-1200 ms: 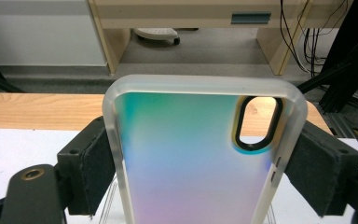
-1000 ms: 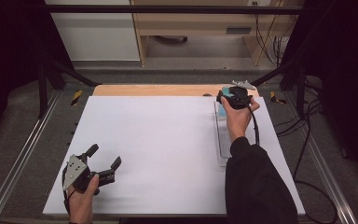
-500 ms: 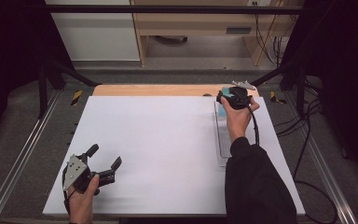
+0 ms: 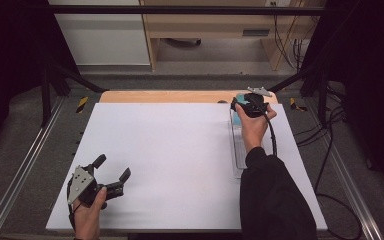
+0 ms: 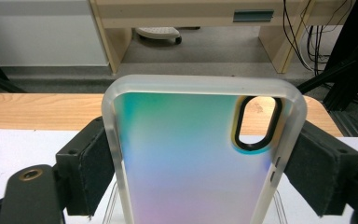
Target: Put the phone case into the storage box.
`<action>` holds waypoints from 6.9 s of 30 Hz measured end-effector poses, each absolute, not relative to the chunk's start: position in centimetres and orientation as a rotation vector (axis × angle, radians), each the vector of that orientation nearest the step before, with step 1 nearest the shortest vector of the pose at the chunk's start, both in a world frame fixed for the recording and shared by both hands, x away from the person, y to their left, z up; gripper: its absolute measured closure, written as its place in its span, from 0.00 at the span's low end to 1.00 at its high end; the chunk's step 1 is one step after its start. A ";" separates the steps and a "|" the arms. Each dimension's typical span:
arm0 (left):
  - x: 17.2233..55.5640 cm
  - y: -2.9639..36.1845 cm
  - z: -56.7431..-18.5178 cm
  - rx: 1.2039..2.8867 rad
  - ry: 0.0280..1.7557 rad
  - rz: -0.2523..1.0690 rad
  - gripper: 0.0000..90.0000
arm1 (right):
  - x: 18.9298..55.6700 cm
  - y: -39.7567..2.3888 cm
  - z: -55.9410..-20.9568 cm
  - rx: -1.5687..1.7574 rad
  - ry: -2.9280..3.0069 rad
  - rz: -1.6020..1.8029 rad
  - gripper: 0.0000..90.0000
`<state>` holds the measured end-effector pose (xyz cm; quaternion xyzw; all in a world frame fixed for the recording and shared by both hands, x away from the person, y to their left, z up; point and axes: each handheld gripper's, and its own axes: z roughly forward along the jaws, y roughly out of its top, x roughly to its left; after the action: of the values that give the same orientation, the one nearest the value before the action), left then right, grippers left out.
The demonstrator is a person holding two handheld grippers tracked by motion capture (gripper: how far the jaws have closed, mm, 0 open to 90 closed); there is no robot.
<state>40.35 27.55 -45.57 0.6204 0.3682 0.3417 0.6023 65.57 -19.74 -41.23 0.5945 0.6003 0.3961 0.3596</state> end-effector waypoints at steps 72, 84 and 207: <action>40.4 27.4 -45.6 1.447 0.858 0.789 0.02 | 66.6 -20.2 -41.7 1.566 1.562 1.057 0.17; 40.4 27.4 -45.6 1.447 0.858 0.790 0.02 | 66.5 -19.9 -41.6 1.547 1.548 1.073 0.11; 40.4 27.5 -45.7 1.456 0.866 0.786 0.01 | 56.0 -17.4 -36.3 1.320 1.857 1.354 0.05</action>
<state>40.36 27.48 -45.67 0.6268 0.3727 0.3384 0.5947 56.00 -17.44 -36.31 0.4831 0.6797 0.4954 0.2433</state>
